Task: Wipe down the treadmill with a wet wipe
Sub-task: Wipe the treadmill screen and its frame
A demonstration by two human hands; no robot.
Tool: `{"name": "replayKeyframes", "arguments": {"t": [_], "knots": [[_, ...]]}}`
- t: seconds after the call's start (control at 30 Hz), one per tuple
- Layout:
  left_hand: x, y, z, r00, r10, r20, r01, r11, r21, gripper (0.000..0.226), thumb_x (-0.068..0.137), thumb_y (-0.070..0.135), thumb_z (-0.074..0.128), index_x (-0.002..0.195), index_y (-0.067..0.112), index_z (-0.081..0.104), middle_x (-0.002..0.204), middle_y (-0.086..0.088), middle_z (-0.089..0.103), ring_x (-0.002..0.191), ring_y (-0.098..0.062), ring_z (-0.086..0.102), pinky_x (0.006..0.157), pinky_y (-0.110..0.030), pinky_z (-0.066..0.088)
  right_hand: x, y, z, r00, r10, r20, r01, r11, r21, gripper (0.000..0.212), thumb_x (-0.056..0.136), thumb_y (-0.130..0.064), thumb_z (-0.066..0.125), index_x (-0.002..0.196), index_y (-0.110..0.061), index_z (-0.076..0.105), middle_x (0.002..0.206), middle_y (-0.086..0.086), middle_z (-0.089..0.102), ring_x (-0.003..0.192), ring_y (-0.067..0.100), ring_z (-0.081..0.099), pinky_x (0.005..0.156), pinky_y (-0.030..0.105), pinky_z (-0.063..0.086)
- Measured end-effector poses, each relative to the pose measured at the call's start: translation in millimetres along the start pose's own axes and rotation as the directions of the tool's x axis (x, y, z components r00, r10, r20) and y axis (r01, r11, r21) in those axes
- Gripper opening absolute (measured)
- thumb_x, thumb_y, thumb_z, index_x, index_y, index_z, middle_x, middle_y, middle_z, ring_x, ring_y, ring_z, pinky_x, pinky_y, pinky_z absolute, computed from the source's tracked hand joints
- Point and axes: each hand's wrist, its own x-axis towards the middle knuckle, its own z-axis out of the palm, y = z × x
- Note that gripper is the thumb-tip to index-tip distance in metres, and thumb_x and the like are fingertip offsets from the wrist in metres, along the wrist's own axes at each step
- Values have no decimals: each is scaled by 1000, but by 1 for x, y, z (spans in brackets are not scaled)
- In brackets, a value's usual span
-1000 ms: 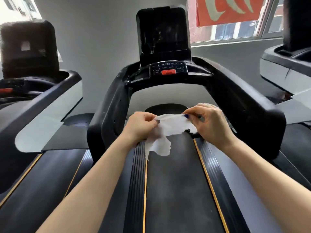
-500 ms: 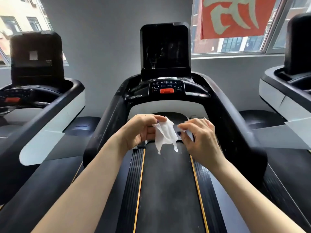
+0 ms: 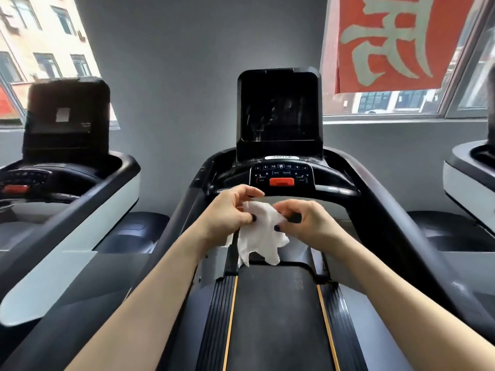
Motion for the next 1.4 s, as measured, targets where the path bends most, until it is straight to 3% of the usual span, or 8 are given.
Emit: {"name": "replayKeyframes", "arguments": {"t": [0.1, 0.37, 0.53, 0.77, 0.87, 1.03, 1.13, 1.4], "knots": [[68, -16, -26, 1000, 14, 0, -14, 1000, -18, 49, 84, -19, 54, 118, 15, 64, 102, -13, 72, 87, -11, 69, 77, -23, 58, 70, 21, 3, 999, 6, -51, -3, 999, 50, 2, 82, -30, 73, 80, -28, 72, 89, -15, 66, 91, 9, 64, 102, 47, 44], [236, -40, -66, 995, 15, -98, -11, 999, 46, 26, 86, -6, 67, 88, 19, 72, 82, 1, 73, 74, -10, 67, 68, -24, 54, 217, 63, -25, 994, 69, -88, -73, 996, -50, 13, 88, -15, 72, 86, -27, 68, 83, -9, 70, 85, 10, 65, 78, 18, 46], [312, -54, -68, 980, -12, -198, 20, 999, 40, 5, 88, 3, 73, 92, 6, 72, 88, -10, 73, 75, -19, 72, 64, -25, 60, 293, 95, -31, 963, 87, -256, -112, 990, -86, 8, 85, -17, 74, 86, -21, 66, 76, -8, 67, 82, 22, 65, 87, 43, 51], [434, -81, -58, 968, -129, -218, 102, 986, -131, 4, 91, 10, 72, 92, 7, 71, 88, -16, 75, 79, -26, 76, 73, -41, 64, 415, 147, -19, 933, 39, -358, -122, 969, -215, 13, 88, -20, 66, 82, -25, 56, 74, -11, 62, 85, 21, 64, 101, 50, 40], [494, -80, -58, 964, -185, -192, 125, 949, -290, 10, 98, 13, 65, 97, 6, 72, 91, -16, 76, 83, -24, 76, 74, -36, 63, 465, 178, -23, 940, -32, -341, -66, 960, -272, 3, 92, -19, 64, 91, -19, 67, 85, -7, 70, 95, 21, 64, 113, 55, 27], [587, -81, -64, 976, -183, -119, 117, 898, -425, 32, 105, 28, 54, 104, 2, 73, 95, -15, 77, 93, -25, 76, 84, -34, 61, 537, 232, -36, 947, -212, -241, 121, 932, -343, 19, 94, -9, 62, 100, -18, 77, 98, -9, 69, 102, 18, 59, 118, 64, 9], [630, -92, -67, 964, -195, -181, 100, 897, -431, 20, 99, 20, 63, 110, 5, 70, 97, -12, 78, 95, -23, 75, 85, -34, 61, 579, 262, -38, 937, -295, -186, 214, 908, -359, 28, 90, -1, 63, 104, -19, 79, 100, -10, 70, 100, 19, 61, 114, 67, 10], [700, -126, -95, 960, -156, -233, 103, 969, -225, 15, 93, -2, 67, 94, 12, 73, 94, -16, 73, 87, -24, 75, 78, -34, 62, 659, 302, -37, 966, -145, -214, 136, 989, -55, 37, 87, -22, 73, 122, -23, 63, 121, -12, 62, 120, 11, 56, 116, 58, 28]]}}
